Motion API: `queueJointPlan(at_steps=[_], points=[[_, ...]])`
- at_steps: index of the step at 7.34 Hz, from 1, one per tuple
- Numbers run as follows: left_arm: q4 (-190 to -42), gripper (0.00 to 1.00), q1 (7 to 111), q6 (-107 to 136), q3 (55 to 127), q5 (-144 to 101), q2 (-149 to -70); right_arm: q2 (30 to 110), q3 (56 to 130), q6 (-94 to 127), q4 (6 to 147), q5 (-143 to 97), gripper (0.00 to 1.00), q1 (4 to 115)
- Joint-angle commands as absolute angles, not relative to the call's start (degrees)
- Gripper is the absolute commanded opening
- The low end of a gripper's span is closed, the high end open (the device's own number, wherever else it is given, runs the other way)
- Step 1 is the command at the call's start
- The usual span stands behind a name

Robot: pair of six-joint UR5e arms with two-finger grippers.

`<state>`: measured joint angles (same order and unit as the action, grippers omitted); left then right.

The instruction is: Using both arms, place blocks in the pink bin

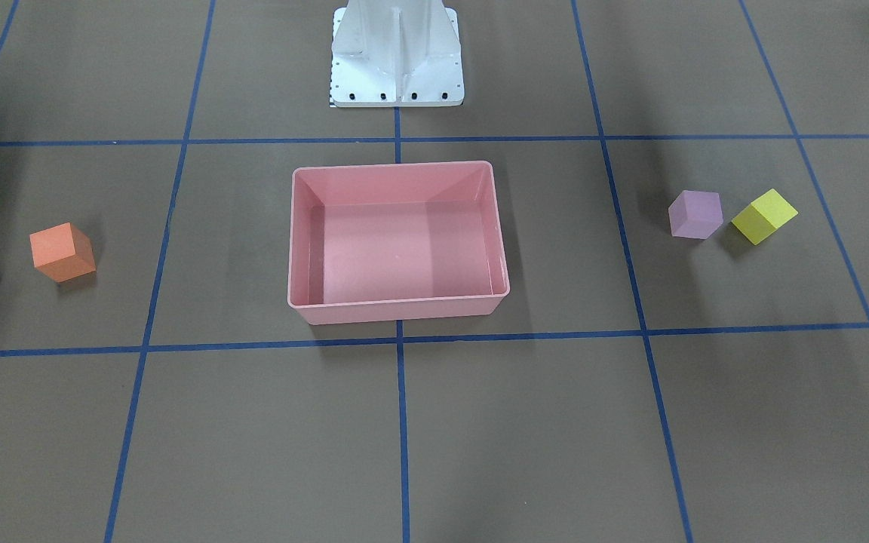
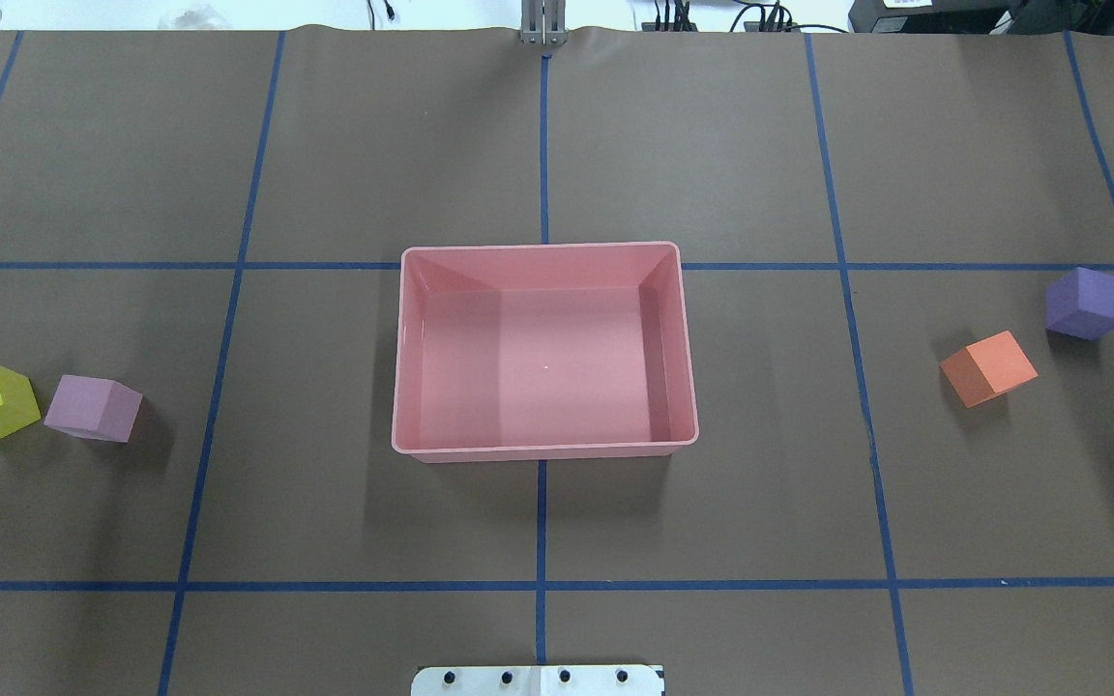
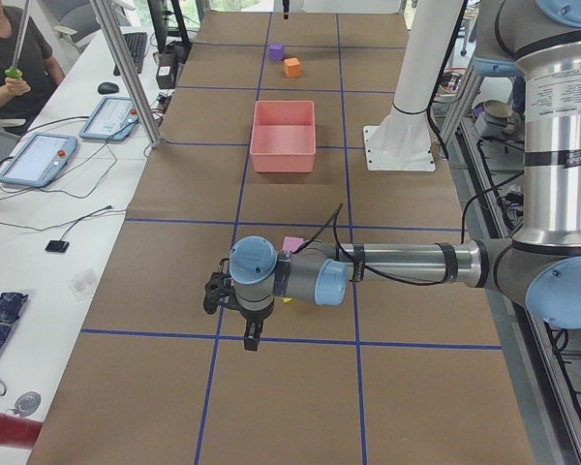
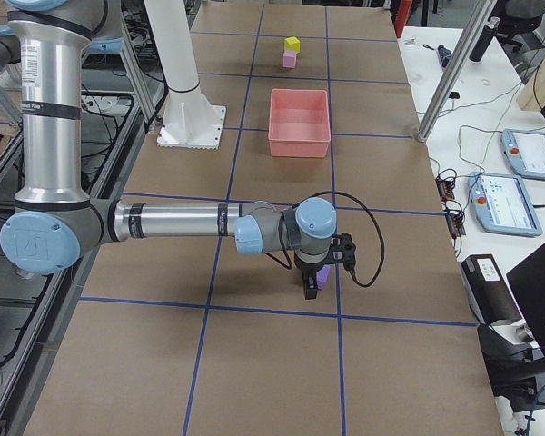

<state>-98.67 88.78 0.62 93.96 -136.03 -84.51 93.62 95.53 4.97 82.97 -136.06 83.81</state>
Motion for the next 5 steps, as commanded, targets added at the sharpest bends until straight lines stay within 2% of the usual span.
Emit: queueJointPlan(at_steps=[1,5], points=[[-98.70,1.00,88.68,0.62,93.69,-135.97,-84.46,94.21,95.71,4.83,82.97,-136.05,1.00,83.76],[-100.72,1.00,88.77,0.70,93.69,-136.05,-83.67,94.04,95.89,4.48,82.79,-136.05,1.00,83.67]])
